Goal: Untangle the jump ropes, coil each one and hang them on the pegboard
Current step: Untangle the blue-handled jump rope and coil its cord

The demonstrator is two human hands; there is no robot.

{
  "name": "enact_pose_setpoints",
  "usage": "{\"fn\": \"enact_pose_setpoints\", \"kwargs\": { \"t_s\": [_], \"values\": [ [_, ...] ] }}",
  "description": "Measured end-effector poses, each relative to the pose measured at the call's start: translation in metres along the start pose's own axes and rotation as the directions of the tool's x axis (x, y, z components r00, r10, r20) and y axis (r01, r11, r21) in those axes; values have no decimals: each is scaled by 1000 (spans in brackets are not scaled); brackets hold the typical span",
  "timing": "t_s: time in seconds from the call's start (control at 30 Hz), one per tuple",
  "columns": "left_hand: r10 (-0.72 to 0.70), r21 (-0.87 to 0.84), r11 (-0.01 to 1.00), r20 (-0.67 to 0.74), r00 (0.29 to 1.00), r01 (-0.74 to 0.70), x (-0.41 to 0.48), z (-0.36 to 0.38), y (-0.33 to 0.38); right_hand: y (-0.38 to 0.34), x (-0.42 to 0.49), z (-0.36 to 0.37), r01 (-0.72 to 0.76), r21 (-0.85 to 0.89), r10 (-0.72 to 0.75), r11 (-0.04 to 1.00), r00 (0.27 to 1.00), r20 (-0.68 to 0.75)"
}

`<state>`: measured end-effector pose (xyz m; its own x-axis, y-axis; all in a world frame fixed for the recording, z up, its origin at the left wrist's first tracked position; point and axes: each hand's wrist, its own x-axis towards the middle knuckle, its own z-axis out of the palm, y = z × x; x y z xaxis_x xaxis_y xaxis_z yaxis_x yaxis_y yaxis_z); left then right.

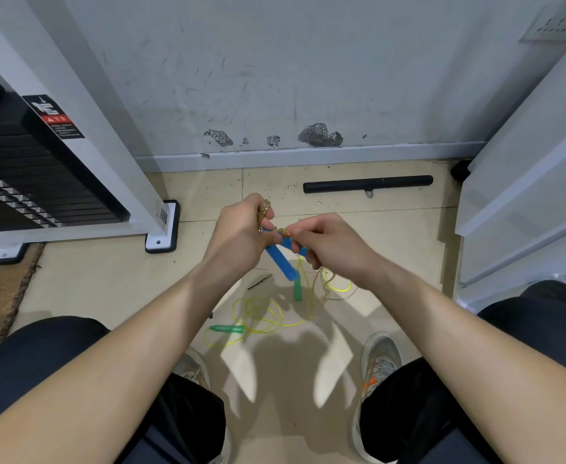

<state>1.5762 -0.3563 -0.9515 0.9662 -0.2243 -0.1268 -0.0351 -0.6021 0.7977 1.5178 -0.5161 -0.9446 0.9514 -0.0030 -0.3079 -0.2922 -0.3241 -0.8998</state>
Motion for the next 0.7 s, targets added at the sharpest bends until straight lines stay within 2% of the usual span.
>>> {"fn": "enact_pose_setpoints", "kwargs": {
  "t_s": [0.1,0.17,0.27,0.4,0.53,0.6,0.7],
  "values": [
    [-107,-233,969,-71,992,88,2,3,-1,4,-9,23,92,-109,-112,990,974,-196],
    [-171,-369,919,-61,983,137,0,5,-3,7,-11,32,109,-94,-133,990,942,-309],
    [-242,-531,824,-16,970,197,0,3,-3,10,-9,32,113,-80,-136,990,911,-389],
    [-336,-674,684,49,941,279,-1,-1,-1,15,-11,35,167,-269,-260,948,897,-357],
    [-380,-780,496,201,903,382,-1,-6,-4,17,-14,35,213,-556,-393,803,891,-227],
    [-375,-788,447,265,888,424,1,-8,-7,17,-15,35,244,-606,-452,757,866,-215],
    [-378,-790,424,290,879,443,3,-8,-11,18,-15,37,274,-624,-499,732,840,-215]
  ]
}}
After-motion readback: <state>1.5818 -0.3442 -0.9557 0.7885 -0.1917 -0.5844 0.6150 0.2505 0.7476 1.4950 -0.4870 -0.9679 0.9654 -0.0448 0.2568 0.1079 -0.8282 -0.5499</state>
